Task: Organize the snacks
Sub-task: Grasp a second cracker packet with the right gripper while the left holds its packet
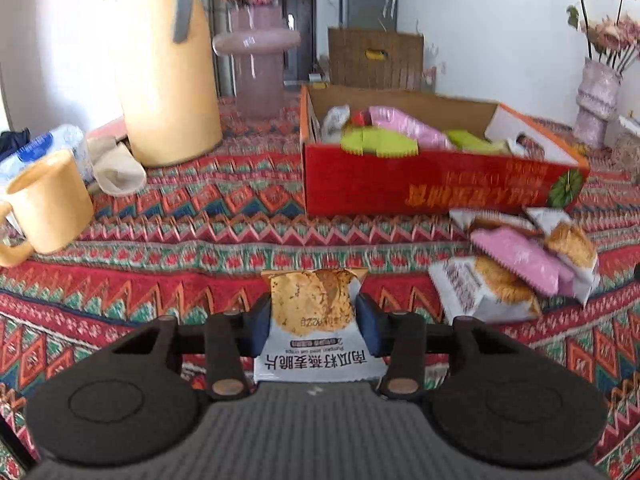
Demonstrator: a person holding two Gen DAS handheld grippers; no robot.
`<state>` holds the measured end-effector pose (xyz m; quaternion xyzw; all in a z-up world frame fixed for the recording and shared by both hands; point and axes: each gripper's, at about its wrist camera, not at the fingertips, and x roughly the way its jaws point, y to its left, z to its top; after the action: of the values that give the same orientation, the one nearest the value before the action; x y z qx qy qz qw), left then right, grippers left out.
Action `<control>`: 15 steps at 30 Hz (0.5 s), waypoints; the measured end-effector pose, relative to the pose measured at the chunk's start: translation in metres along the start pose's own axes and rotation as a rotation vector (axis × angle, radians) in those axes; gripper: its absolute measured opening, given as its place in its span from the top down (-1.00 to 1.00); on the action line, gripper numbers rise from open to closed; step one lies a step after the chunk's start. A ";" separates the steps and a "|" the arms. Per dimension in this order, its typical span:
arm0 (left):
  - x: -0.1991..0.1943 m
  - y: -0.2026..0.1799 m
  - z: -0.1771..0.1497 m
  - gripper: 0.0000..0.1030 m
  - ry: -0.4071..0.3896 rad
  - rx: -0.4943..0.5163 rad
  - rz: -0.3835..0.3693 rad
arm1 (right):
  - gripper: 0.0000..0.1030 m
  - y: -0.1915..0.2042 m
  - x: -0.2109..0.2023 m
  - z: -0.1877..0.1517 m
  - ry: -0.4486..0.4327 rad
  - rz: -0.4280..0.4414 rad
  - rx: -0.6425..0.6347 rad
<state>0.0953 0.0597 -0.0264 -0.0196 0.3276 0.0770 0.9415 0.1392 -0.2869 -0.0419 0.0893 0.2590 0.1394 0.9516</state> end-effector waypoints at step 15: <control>0.002 -0.015 0.030 0.12 -0.163 -0.068 0.007 | -1.00 -0.001 0.001 -0.001 -0.001 -0.003 0.000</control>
<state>0.1182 0.0479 -0.0042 -0.0442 0.2473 0.0928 0.9635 0.1398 -0.2871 -0.0433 0.0889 0.2589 0.1377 0.9519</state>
